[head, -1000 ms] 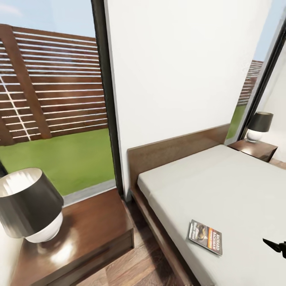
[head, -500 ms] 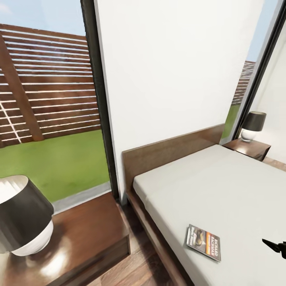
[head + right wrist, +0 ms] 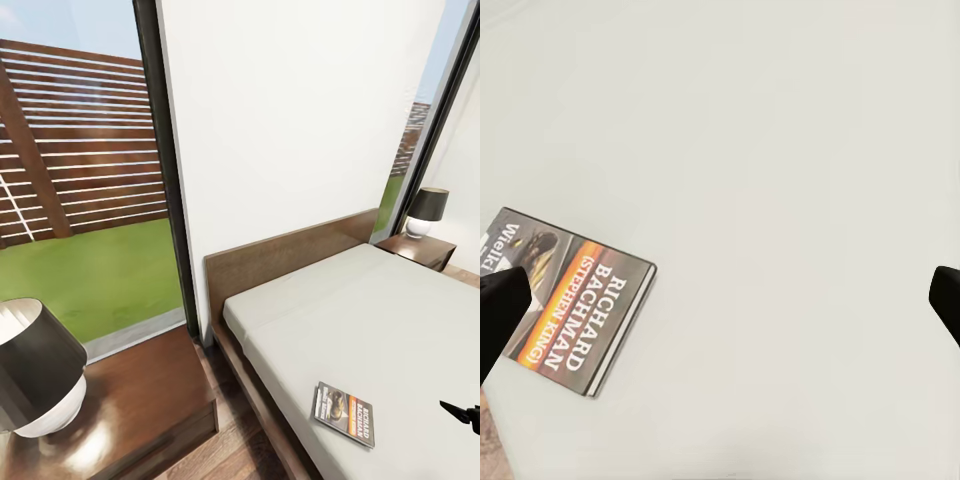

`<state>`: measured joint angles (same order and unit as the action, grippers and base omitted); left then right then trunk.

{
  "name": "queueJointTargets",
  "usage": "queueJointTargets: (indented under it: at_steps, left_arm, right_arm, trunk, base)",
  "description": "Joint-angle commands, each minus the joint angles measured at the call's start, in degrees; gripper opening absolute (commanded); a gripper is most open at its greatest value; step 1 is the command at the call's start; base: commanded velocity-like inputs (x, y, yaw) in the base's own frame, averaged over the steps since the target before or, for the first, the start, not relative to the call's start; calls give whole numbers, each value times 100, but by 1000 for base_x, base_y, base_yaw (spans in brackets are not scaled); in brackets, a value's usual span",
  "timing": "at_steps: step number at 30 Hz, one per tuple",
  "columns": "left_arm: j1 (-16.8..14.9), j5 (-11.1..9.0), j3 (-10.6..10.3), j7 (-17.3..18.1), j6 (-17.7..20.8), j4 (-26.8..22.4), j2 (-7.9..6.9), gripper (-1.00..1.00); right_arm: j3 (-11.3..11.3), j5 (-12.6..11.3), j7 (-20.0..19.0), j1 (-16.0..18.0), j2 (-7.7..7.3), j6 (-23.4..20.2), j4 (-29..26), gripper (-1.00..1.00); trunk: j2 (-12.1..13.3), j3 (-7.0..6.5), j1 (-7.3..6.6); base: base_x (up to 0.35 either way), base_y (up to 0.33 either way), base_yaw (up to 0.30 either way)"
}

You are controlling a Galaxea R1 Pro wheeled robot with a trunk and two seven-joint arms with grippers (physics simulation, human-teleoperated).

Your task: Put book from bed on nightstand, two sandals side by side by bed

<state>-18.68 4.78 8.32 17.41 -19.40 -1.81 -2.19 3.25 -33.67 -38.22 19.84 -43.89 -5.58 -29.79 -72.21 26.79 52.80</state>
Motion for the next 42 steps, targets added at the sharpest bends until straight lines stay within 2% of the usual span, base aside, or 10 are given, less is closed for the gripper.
queueJointTargets:
  at_steps: [1,10,13,14,17,22,31,33,38,42]
  left_arm:
    - [-4,50,48,17,-20,5,-1,100]
    - [-4,50,48,17,-20,5,-1,100]
    - [-4,50,47,17,-20,5,-1,100]
    - [-4,50,47,17,-20,5,-1,100]
    - [-4,50,47,17,-20,5,-1,100]
    - [-4,50,47,17,-20,5,-1,100]
    - [-4,50,39,17,-20,5,7,100]
    - [-4,50,38,17,-20,5,7,100]
    - [-4,50,38,17,-20,5,8,100]
    - [-4,50,38,17,-20,5,8,100]
  right_arm:
    - [26,-61,-7,6,-6,-40,-1,100]
    - [36,-55,1,8,-2,-57,4,100]
    - [32,-28,6,10,128,-147,6,100]
    - [29,22,7,11,214,-240,-1,100]
    - [24,193,8,17,279,-684,-79,100]
    - [17,457,9,36,311,-2364,-1289,100]
    - [9,467,31,52,325,-2755,-1619,100]
    - [9,467,171,59,389,-2840,-1623,100]
    - [9,461,988,133,620,-3096,-1626,100]
    - [9,446,1165,203,674,-3401,-1627,100]
  trunk:
    - [-4,6,0]
    - [-4,6,0]
    - [-4,6,0]
    - [-4,6,0]
    - [-4,6,0]
    - [-4,6,0]
    - [-4,6,0]
    - [-4,6,0]
    - [-4,6,0]
    - [-4,6,0]
  base:
    - [0,0,0]
    - [0,0,0]
    - [0,0,0]
    - [0,0,0]
    - [0,0,0]
    - [0,0,0]
    - [0,0,0]
    - [0,0,0]
    - [0,0,0]
    - [0,0,0]
